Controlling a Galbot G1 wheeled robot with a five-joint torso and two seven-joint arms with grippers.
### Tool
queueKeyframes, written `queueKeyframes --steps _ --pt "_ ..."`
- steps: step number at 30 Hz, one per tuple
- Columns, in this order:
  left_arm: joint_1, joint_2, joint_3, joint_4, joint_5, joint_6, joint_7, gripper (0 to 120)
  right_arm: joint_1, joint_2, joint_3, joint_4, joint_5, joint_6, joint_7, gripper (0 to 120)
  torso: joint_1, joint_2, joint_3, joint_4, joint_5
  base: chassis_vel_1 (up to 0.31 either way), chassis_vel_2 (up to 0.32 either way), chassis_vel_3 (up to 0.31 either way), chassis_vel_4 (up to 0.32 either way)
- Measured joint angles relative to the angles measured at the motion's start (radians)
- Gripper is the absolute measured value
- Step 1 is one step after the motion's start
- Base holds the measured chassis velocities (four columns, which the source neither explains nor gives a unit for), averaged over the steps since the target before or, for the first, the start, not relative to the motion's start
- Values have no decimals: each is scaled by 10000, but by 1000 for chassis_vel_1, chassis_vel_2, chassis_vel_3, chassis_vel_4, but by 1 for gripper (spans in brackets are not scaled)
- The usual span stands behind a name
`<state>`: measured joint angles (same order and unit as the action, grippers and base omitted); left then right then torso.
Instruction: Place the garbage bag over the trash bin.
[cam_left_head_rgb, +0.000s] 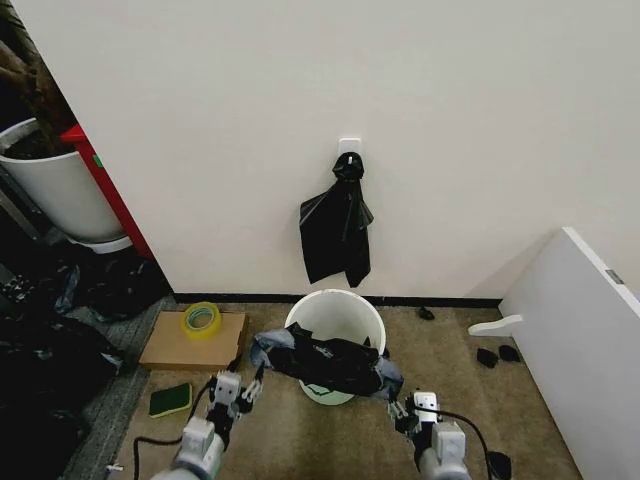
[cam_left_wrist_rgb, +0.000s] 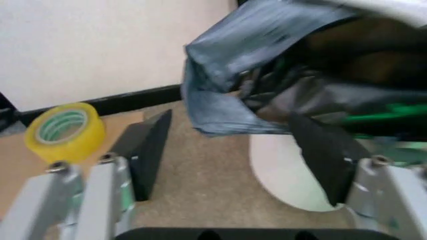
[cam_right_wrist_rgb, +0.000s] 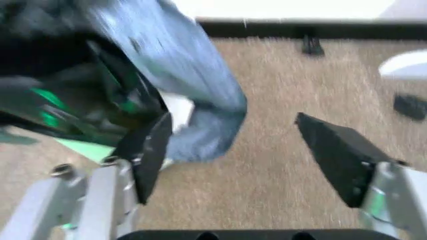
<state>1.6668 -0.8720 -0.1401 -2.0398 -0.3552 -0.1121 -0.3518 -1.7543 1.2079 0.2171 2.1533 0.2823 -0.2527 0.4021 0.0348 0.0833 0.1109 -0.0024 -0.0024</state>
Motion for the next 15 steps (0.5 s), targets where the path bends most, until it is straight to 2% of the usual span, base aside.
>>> queueKeyframes --steps 1,2,3,4,6,7,11,12,14,15 --pt "0 0 0 0 0 0 0 76 0 0 0 0 0 0 0 75 0 0 0 0 0 0 0 0 0" --pt "196 -59 -57 -104 -1 -231 2 81 -33 -36 114 63 -87 266 -239 79 0 0 0 1 0 0 0 0 0" --pt "401 -212 -198 -220 0 -514 -28 86 27 -139 342 202 -16 552 -620 87 0 0 0 0 0 0 0 0 0" --pt "401 -212 -198 -220 0 -514 -28 86 27 -139 342 202 -16 552 -620 87 0 0 0 0 0 0 0 0 0" --pt "610 -616 -460 -384 21 -835 -97 97 479 -509 831 457 783 600 -1384 97 0 0 1 1 1 0 0 0 0" --pt "610 -616 -460 -384 21 -835 -97 97 479 -509 831 457 783 600 -1384 97 0 0 1 1 1 0 0 0 0" --pt "760 -1421 -660 -569 275 -1291 -110 100 2116 -1872 1938 405 3420 -370 -3485 100 0 0 2 0 3 0 0 0 0" --pt "760 -1421 -660 -569 275 -1291 -110 100 2116 -1872 1938 405 3420 -370 -3485 100 0 0 2 0 3 0 0 0 0" --pt "813 -1675 -722 -574 488 -1526 -24 100 2721 -2447 2058 37 4078 -770 -4262 100 1 0 2 2 3 0 0 0 0" --pt "880 -1915 -773 -569 802 -1850 128 100 3638 -3121 1906 -595 4592 -1164 -5304 100 2 0 3 -2 5 0 0 0 0"
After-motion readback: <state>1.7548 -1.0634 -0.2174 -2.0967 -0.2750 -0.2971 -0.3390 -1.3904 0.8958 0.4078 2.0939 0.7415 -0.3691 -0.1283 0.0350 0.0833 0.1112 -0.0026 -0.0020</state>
